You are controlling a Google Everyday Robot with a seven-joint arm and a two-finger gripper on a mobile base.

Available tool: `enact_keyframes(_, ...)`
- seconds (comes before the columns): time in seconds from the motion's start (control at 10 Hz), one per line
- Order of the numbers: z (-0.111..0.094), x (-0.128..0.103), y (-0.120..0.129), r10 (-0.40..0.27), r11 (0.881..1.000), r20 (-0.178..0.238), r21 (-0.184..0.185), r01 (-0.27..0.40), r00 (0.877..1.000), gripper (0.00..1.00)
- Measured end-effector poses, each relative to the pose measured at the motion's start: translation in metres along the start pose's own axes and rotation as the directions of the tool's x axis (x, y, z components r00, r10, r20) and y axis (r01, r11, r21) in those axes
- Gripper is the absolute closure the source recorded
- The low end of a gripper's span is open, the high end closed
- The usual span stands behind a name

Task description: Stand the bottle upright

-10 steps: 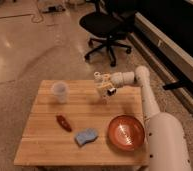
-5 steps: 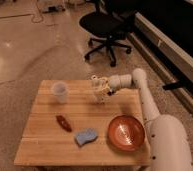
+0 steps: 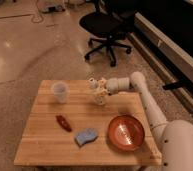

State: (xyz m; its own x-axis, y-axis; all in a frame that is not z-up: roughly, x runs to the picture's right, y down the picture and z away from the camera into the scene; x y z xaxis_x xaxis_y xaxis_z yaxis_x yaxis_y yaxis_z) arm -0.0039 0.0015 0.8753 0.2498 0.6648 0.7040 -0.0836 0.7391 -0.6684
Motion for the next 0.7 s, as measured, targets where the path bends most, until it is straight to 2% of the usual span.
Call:
enact_keyframes(0.2, -0.0001, 0.0047, -0.0043, 0.050, 0.999, 0.023, 0.008, -0.050, 0.999, 0.53)
enact_keyframes(0.5, -0.0021, 0.0070, -0.0049, 0.065, 0.998, 0.045, 0.020, -0.066, 0.997, 0.23)
enact_keyframes(0.7, -0.0035, 0.0087, -0.0055, 0.062, 0.998, 0.046, 0.031, -0.063, 0.997, 0.20)
